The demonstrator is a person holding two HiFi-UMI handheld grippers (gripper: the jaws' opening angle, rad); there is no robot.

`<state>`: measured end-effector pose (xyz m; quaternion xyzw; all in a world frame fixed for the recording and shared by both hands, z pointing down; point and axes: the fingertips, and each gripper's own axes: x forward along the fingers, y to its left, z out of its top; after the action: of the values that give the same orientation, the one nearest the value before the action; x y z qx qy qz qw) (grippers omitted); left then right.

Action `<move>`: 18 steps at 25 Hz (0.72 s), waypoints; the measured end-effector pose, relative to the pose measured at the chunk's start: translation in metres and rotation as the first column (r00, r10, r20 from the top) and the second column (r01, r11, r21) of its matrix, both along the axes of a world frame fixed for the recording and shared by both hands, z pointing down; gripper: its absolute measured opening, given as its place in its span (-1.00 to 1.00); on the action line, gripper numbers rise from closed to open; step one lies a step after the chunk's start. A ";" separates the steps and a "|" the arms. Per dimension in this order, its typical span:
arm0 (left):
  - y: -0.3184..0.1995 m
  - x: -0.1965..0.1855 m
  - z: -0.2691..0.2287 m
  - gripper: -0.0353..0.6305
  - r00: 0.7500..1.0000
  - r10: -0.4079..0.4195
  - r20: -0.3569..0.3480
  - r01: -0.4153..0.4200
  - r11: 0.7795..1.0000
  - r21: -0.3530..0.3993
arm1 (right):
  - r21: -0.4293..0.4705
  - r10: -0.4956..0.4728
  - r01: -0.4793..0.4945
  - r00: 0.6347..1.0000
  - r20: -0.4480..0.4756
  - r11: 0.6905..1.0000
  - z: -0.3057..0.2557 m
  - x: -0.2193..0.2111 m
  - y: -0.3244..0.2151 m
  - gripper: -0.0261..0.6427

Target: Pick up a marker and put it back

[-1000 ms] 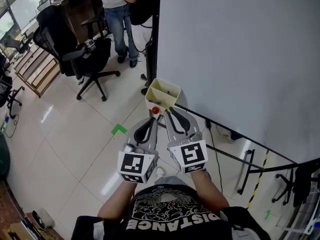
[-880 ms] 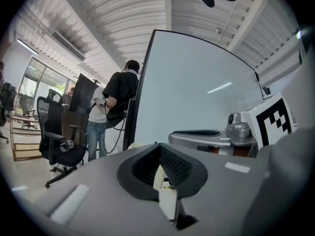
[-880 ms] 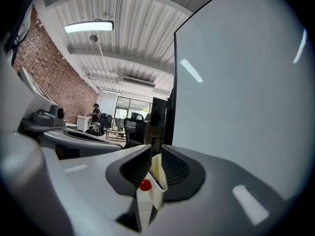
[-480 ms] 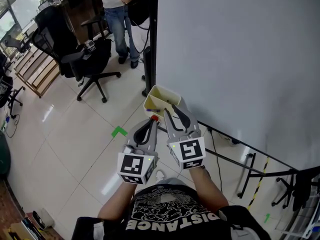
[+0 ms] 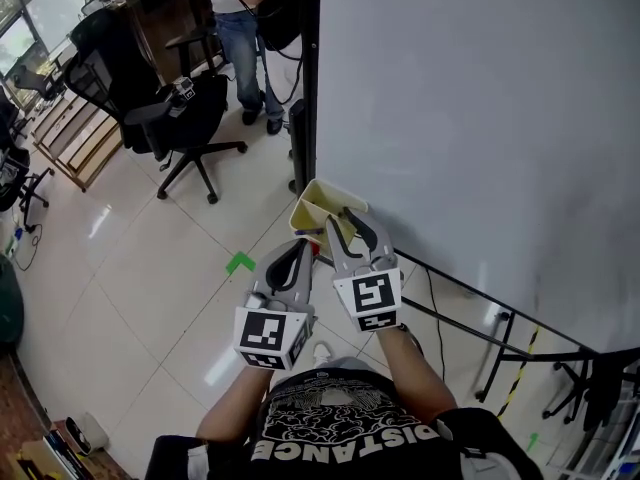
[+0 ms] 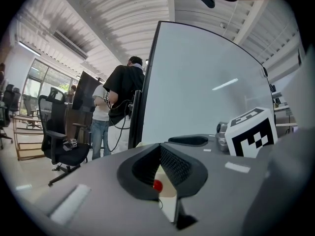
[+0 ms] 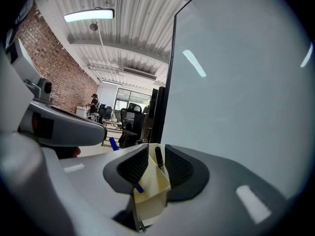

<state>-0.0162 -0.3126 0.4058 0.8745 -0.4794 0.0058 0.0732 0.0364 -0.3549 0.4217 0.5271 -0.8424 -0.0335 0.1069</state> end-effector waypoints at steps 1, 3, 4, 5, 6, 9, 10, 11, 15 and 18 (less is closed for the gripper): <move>-0.002 0.000 0.001 -0.88 1.000 -0.003 0.001 0.003 1.000 -0.001 | -0.002 -0.001 0.001 1.000 -0.005 1.000 0.001 0.000 -0.002 -0.69; -0.005 -0.001 0.002 -0.88 1.000 -0.007 0.004 0.007 1.000 -0.005 | -0.002 0.006 -0.006 1.000 -0.018 1.000 0.003 0.001 -0.005 -0.71; -0.006 -0.001 0.003 -0.88 1.000 -0.009 0.005 0.009 1.000 -0.007 | 0.002 0.012 -0.012 1.000 -0.026 1.000 0.003 0.002 -0.007 -0.73; -0.008 -0.002 0.004 -0.88 1.000 -0.011 0.006 0.011 1.000 -0.010 | 0.008 0.019 -0.019 0.999 -0.033 1.000 0.003 0.003 -0.008 -0.80; -0.008 -0.002 0.004 -0.88 1.000 -0.013 0.006 0.013 1.000 -0.011 | 0.014 0.023 -0.023 0.999 -0.038 1.000 0.002 0.004 -0.009 -0.81; -0.010 -0.002 0.004 -0.88 1.000 -0.017 0.006 0.017 1.000 -0.011 | 0.024 0.025 -0.024 0.998 -0.050 0.999 0.001 0.004 -0.010 -0.82; -0.010 -0.002 0.004 -0.88 1.000 -0.018 0.005 0.018 1.000 -0.010 | 0.026 0.025 -0.023 0.998 -0.056 0.999 0.001 0.004 -0.010 -0.82; -0.010 -0.002 0.003 -0.88 1.000 -0.018 0.005 0.018 1.000 -0.010 | 0.029 0.024 -0.022 0.998 -0.062 0.999 0.001 0.003 -0.010 -0.82; -0.009 -0.003 0.003 -0.88 1.000 -0.024 0.006 0.024 1.000 -0.009 | 0.039 0.022 -0.019 0.997 -0.079 0.999 0.002 0.002 -0.009 -0.82; -0.007 -0.006 0.003 -0.88 1.000 -0.029 0.007 0.029 1.000 -0.008 | 0.049 0.025 -0.021 0.996 -0.080 0.999 0.000 0.002 -0.008 -0.82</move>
<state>-0.0218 -0.3200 0.4089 0.8672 -0.4922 0.0100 0.0751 0.0388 -0.3626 0.4220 0.5375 -0.8301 -0.0737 0.1287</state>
